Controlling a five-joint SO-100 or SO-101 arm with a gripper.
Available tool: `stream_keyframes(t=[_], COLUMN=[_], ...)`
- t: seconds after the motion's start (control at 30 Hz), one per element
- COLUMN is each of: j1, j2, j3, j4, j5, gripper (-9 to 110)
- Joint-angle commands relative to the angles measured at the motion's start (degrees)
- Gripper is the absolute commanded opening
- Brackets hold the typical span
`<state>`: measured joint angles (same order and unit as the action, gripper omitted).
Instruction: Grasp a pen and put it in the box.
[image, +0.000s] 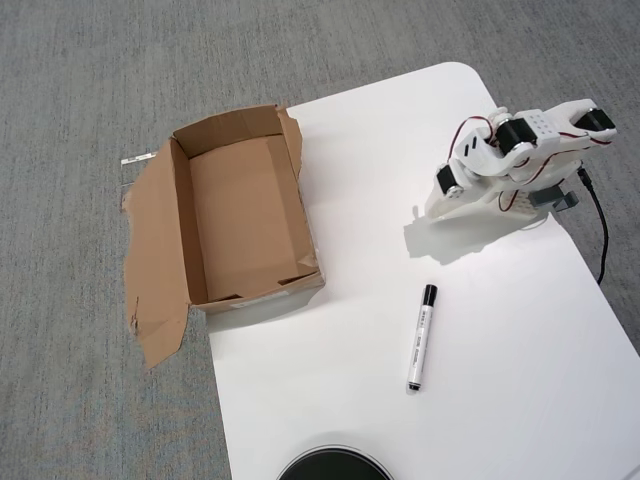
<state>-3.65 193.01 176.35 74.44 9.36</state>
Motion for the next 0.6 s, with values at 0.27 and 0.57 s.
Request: stream_keyframes(t=[0.27, 0.57], j1=[0.2, -0.3], j2=[-14.8, -33.0], j3=[-25.6, -46.3], j4=[3.7, 3.2], j5=[-0.2, -0.3], gripper=[0, 0])
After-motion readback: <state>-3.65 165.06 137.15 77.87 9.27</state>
